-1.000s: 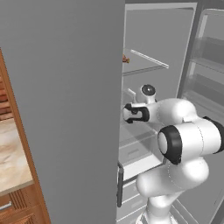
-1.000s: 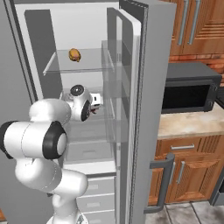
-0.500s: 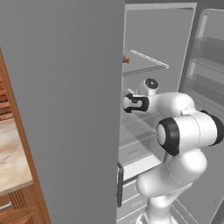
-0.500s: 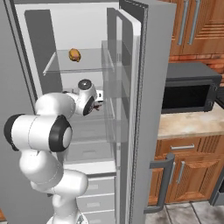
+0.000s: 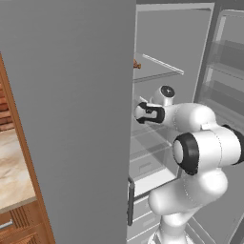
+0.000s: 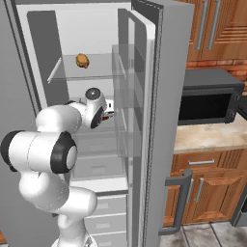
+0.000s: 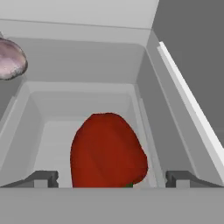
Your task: Transport the chicken drumstick and bell pepper to the fridge. Place the chicken drumstick on the rack containing meat and place the bell pepper on the rack containing the vegetable, ensuring meats and vegetables are on different racks.
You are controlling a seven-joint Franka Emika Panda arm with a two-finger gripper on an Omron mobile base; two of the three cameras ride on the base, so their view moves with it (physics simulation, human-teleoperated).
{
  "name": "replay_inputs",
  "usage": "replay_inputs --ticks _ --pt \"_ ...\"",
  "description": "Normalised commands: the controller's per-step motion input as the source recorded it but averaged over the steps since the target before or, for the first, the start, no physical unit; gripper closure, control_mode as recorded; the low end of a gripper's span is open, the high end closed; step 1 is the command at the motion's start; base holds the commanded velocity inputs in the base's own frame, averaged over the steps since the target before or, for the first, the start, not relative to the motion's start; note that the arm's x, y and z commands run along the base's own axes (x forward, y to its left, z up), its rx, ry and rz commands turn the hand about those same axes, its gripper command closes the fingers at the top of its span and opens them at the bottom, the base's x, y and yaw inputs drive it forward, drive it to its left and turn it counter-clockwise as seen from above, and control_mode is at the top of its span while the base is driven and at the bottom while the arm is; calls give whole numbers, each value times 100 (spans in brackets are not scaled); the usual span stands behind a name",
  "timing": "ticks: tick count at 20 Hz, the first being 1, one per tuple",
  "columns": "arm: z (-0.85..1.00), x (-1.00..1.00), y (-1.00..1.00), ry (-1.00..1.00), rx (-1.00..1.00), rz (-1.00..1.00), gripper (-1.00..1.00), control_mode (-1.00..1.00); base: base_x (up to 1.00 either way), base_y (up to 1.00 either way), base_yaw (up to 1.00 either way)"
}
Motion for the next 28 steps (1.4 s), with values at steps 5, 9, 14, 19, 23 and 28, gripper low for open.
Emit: replay_inputs --ticks 5,9,14,19,23,28 --pt "52 -74 3 -18 -1 0 -100 -100 0 0 0" --pt "67 -89 19 -7 -1 0 -100 -100 0 0 0" --pt "85 -95 3 0 0 -1 -100 -100 0 0 0" --pt "70 -100 2 0 0 0 -100 -100 0 0 0" --pt "39 -93 4 7 0 -2 -100 -100 0 0 0" --pt "31 -100 3 2 0 0 -100 -100 0 0 0"
